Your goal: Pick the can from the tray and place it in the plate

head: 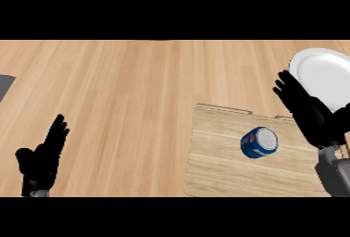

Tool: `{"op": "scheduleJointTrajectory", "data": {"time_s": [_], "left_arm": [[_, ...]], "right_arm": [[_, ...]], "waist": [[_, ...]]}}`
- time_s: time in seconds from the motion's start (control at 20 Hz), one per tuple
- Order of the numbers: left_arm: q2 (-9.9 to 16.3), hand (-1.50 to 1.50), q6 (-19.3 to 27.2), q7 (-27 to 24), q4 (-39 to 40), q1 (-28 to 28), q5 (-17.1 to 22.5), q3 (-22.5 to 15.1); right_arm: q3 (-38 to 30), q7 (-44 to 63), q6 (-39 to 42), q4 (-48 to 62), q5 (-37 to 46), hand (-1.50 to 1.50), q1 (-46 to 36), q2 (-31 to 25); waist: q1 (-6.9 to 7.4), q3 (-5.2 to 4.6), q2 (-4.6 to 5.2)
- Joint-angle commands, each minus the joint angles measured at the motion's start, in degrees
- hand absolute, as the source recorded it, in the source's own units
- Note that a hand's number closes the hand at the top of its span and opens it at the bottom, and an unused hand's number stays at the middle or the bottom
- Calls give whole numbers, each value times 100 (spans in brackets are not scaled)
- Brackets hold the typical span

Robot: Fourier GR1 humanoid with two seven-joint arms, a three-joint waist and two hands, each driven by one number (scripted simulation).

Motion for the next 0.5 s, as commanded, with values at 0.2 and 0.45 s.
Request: {"op": "scheduleJointTrajectory", "data": {"time_s": [0.2,0.45], "left_arm": [[17,0,286,947,-234,-669,-357,-148],[-237,0,117,704,-125,-153,-205,-365]], "right_arm": [[-100,409,871,-849,-997,150,-810,229],[301,-344,681,-1307,2665,150,-1138,-2163]], "waist": [[-277,-85,-167],[-455,-163,-301]]}}
